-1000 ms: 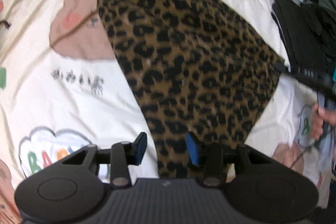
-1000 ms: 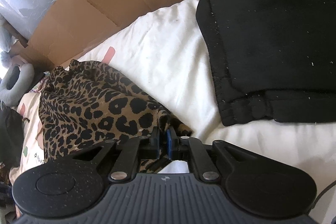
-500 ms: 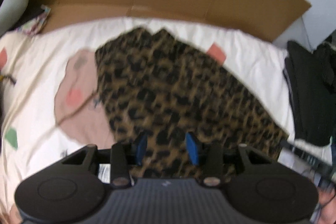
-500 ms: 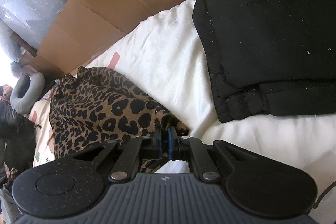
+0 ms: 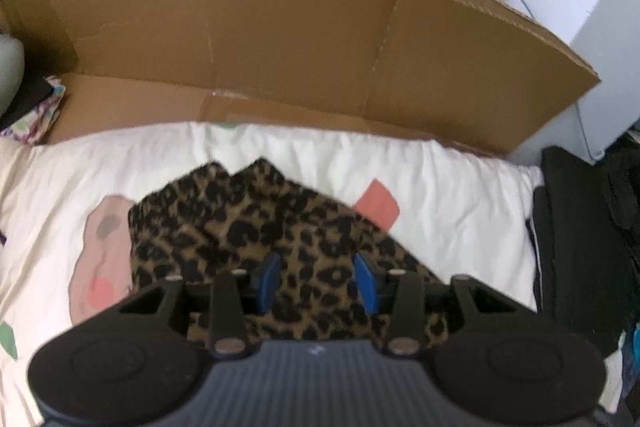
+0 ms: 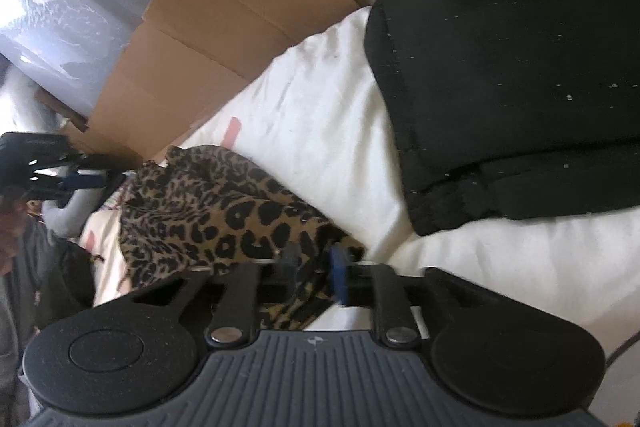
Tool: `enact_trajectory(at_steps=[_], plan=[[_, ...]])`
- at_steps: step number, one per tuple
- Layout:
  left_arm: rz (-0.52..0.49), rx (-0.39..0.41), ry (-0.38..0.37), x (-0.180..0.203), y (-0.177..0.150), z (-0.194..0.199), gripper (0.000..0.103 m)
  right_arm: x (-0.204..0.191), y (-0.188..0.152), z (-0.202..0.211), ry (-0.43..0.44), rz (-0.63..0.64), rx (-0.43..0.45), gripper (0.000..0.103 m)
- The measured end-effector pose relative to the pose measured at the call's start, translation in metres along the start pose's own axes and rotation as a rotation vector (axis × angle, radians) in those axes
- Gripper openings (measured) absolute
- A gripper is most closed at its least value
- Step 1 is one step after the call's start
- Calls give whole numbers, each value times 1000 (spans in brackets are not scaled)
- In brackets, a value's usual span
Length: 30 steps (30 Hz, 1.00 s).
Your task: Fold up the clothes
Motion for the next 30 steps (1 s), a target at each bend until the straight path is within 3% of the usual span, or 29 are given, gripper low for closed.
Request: enact_trajectory(at_steps=[8,14,17,22,30], plan=[[114,-9,39,-4,26,-39,43,-4,-1,-10,7,24,-36,43],[159,-36,120,-16,25,-70,43,-11,-1,-17,17,51,-57,42],[232,-51,157,-28,21,-84,31,-10,-2,-20,17,44,-67,37],[343,-65,165,-41,11,-101,29,-10,-4,-21,16,47,-79,37],[488,-39,147,-52,3,-111,34,-11,-2,-22,17,59,-88,37]])
Point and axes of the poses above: each gripper's, at about its wrist camera, not at the fingertips, and z roughly against the way its jaws point, x to its right, y to its top, the point moved 9 cm from there along -z, roughly the way its jaws point, and after that the axes turned 1 degree about y, right-handed, at the moved point
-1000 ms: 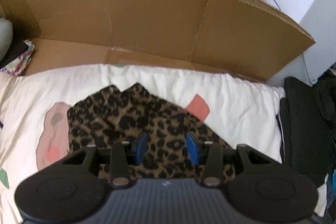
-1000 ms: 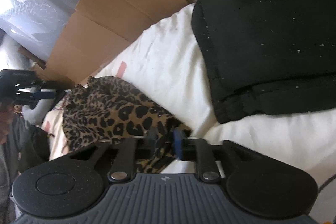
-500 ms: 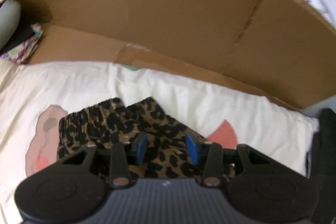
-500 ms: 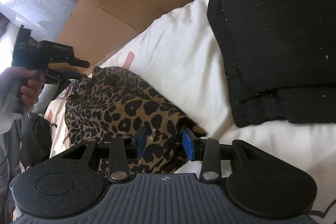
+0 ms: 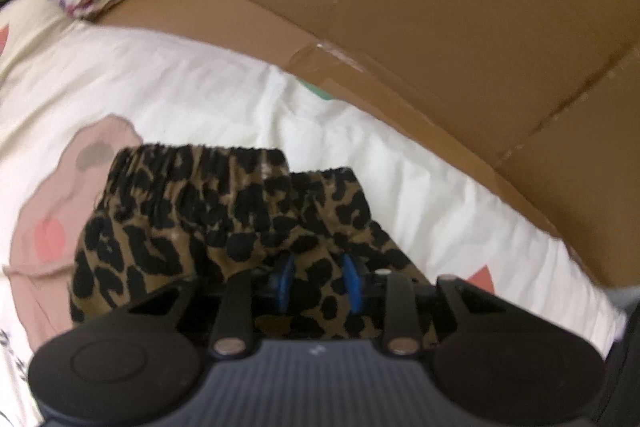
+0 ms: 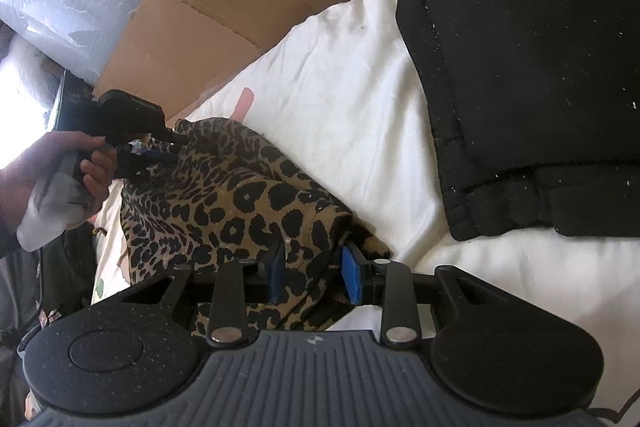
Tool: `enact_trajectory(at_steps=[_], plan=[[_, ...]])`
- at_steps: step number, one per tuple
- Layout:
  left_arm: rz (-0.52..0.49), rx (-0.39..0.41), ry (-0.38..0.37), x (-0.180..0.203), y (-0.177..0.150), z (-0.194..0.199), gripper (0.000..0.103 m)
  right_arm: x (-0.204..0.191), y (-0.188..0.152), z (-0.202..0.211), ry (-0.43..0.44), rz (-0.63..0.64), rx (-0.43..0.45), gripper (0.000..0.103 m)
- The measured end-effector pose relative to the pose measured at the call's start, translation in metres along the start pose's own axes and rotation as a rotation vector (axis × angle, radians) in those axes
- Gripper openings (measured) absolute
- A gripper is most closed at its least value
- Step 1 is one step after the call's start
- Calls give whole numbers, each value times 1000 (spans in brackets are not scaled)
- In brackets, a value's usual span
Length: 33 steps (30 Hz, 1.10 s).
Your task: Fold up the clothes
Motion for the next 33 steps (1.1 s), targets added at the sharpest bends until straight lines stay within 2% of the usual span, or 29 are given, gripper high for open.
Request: enact_trajectory(at_steps=[2,6,9,10,11,13,15,18,25,33], plan=[[33,-4,-12,-2,0,-3,37,-2,1,0,3,7,-1,37],[27,0,-3,-2,-1,-6,36,-6,2,-1,9,18,-1,37],[27,5,7,-2,-1,-8,33,-8,2,-1,11,27,-1,19],[32,6,8,-3,-1,-8,33,-9,3,-1,12,33,-2,6],[37,9,10,-3,-2,-7,32,-10,3,0,15,41,1,3],[47,17,17,-4,-3,-5,27,-13,2,2,20,55,11,3],[76,21,17,-9,-4,-3,16,-15,1,6,24,65,25,2],[130,16,-9,-19,-4,-2,9,-13,0,13,36,44,45,2],[154,18,-41,-24,-5,6,1,-17,1,17,49,43,63,2],[71,72,-134,5,-2,39,0,-3,-6,23,40,-15,77,2]])
Point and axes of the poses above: each gripper's, at about its wrist camera, not at the fingertips, and z roughly against the way its jaws point, x to its right, y to its top, the point moved 9 cm from there along -z, roughly the way its jaws point, and after that the axes turned 1 degree about y, right-handed, at the moved point
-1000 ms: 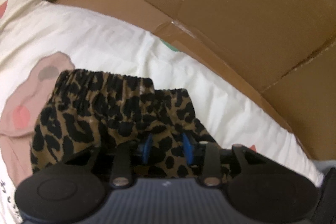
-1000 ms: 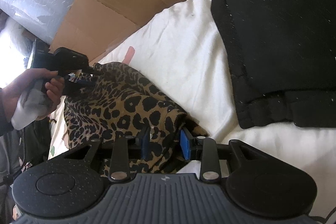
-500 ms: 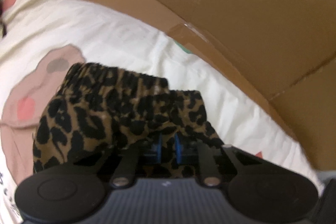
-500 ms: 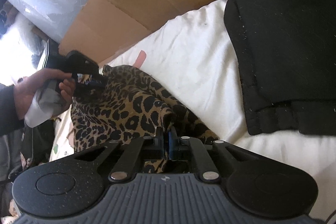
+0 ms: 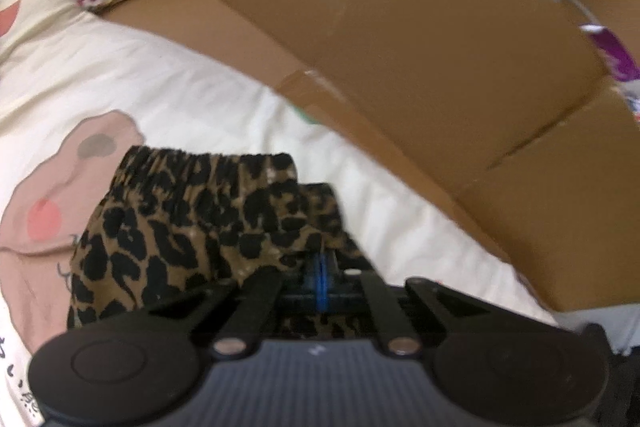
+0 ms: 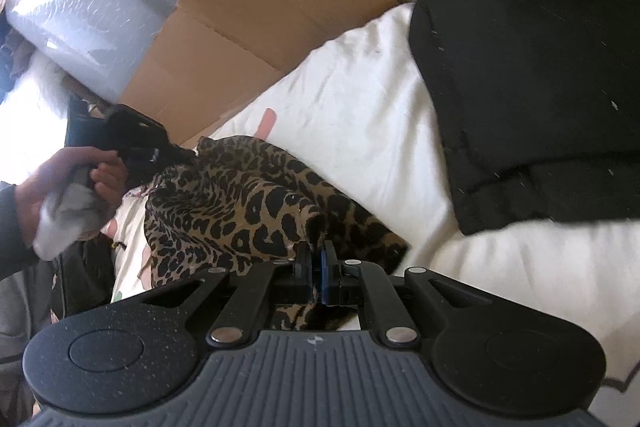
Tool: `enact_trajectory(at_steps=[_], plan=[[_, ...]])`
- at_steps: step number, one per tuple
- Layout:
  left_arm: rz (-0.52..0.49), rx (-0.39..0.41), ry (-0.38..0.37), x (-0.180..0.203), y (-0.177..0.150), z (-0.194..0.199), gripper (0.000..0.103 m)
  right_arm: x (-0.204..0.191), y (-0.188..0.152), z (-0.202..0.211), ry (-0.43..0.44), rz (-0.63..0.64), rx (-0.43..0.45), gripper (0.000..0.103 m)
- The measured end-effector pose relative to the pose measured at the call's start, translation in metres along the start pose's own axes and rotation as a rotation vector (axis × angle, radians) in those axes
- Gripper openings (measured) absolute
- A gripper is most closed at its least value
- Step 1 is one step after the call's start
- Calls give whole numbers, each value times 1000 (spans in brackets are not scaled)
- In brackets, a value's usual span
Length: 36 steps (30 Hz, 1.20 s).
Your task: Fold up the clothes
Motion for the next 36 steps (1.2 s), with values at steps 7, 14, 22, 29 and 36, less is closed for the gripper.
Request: enact_trajectory(at_steps=[7,14,22,29,36], plan=[[-33,8,-53,26,0,2,0,9,-4,5,-10,-46,7,2],[-25,6,-77,37,-1,-18,0,22,-2,4,-33,-60,-5,2],[-27,-92,-87,38,-20,-51,1,28,-4,1,-56,-60,-36,2],[-122,-170,-134,61,-54,-39,14,29,-3,-2,-53,-91,-40,2],[-141,-221,-93,69,-77,-33,23,30,-3,-4,-49,-97,-40,2]])
Point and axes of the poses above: each gripper's, at about its wrist camera, not at the fingertips, and z roughly against the way its jaws point, x to its right, y to its top, the point moved 9 cm from there along -z, roughly the way its jaws point, and after that the axes turned 1 degree about y, right-handed, at the moved point
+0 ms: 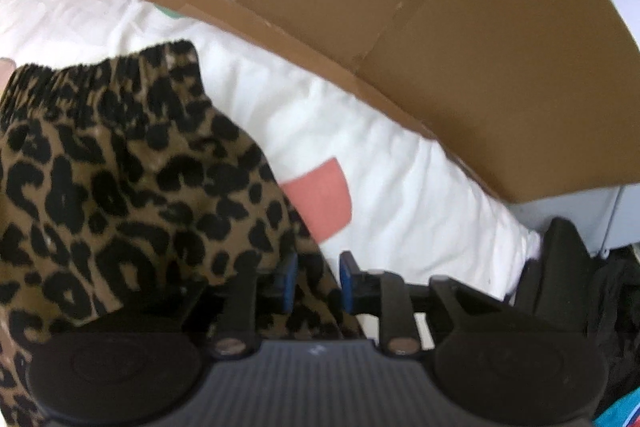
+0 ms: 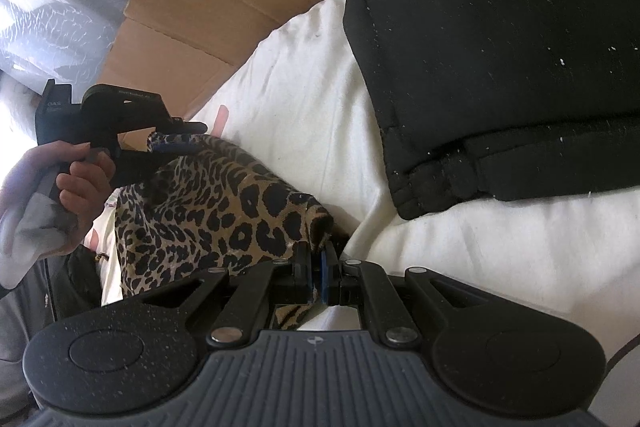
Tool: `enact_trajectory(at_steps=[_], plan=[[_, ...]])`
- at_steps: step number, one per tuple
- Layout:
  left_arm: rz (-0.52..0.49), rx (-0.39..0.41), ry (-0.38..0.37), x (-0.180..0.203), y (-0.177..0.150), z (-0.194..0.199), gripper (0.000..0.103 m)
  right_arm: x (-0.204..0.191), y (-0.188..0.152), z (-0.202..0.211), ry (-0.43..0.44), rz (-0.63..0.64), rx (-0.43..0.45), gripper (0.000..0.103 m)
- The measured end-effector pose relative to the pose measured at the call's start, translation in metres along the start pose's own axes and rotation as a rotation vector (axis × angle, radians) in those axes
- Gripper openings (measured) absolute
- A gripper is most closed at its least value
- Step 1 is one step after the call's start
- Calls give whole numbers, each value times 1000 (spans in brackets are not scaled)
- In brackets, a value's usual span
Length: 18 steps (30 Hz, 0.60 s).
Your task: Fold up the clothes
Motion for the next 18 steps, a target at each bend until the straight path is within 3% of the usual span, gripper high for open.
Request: enact_trajectory(at_steps=[5,11,18], plan=[[32,-56,23,-2,-14,-5,27,0,1,-3,1,0,-3,2],[53,-55,47,0,-18,-19,25,-1,0,-3,-4,0,-5,2],[51,-44,71,-5,-21,-20,0,-2,0,-2,-4,1,-4,2]])
Point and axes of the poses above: each gripper's, at about its wrist camera, not at the fingertips, and z roughly against the way its jaws point, x to its right, y to its top, the point moved 9 cm from there along -z, roughly the way its jaws point, and after that the axes turned 1 degree about y, right-handed, at the moved point
